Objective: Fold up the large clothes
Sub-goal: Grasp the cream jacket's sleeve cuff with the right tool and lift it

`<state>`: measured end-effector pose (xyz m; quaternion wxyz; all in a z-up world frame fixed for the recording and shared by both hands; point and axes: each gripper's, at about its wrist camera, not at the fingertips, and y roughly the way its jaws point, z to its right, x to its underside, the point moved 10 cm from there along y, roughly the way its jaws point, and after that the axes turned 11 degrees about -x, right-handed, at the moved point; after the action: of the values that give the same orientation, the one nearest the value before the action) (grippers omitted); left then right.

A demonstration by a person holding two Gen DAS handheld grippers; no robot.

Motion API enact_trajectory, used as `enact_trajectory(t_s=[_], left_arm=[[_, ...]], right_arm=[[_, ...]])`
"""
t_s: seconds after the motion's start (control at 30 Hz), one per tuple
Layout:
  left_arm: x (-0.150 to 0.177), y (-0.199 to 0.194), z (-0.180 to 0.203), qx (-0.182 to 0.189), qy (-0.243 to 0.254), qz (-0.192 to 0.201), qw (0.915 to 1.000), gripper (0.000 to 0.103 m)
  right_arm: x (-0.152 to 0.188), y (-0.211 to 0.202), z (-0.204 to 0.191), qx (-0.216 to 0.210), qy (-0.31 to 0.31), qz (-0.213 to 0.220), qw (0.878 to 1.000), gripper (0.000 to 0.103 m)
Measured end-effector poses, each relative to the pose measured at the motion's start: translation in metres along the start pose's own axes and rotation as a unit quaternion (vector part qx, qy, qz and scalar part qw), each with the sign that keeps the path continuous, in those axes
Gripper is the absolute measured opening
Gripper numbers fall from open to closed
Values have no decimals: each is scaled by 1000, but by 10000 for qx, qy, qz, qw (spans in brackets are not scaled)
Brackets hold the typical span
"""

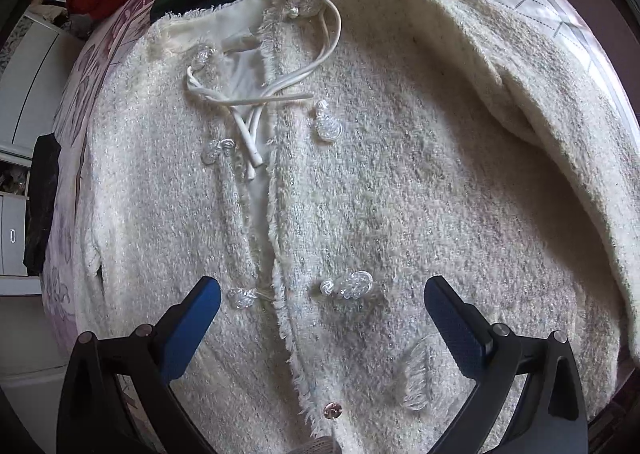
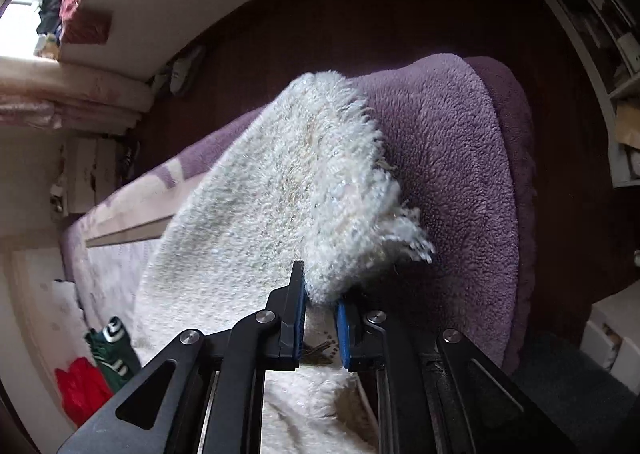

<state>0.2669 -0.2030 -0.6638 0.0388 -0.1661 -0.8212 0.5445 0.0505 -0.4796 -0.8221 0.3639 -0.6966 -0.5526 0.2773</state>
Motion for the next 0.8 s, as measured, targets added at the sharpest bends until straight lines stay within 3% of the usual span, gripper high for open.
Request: enact_trajectory(t_s=[0.13,0.23,0.3,0.43,0.5,0.57,0.6,0.63,0.67,0.8], left_arm=[[-6,-4,7,27,59,44,10000,103],[-4,-2,13,60,121,13,9999,103],[-3,0,13,52,138,-5,9999,103],[-2,3,14,33,131,9,9999,103],[-1,5,15,43,114,-25,9999,103],[-2,9,14,34,90,-32,9999,103],[-3,10,14,30,81,-28,10000,103],[-5,12,13,38,54,-20,10000,103],[-6,14,12,46,28,-9,10000,103],[-15,24,8,35,-83,10,10000,103]], right_arm=[[1,-6,-11,261,-383,44,9989,15],[10,11,-13,-132,-395,-567,9975,19],[23,43,-8,-284,-90,-1025,9943,51],[28,77,5,-480,743,-1009,9910,62],[28,84,-3,-669,753,-852,9913,75],[26,89,-15,-838,666,-670,9920,77],[24,89,-21,-909,625,-533,9925,68],[22,93,-32,-995,561,-350,9928,52],[18,95,-41,-1009,416,-169,9939,13],[9,123,-69,-1122,12,-65,9937,13]])
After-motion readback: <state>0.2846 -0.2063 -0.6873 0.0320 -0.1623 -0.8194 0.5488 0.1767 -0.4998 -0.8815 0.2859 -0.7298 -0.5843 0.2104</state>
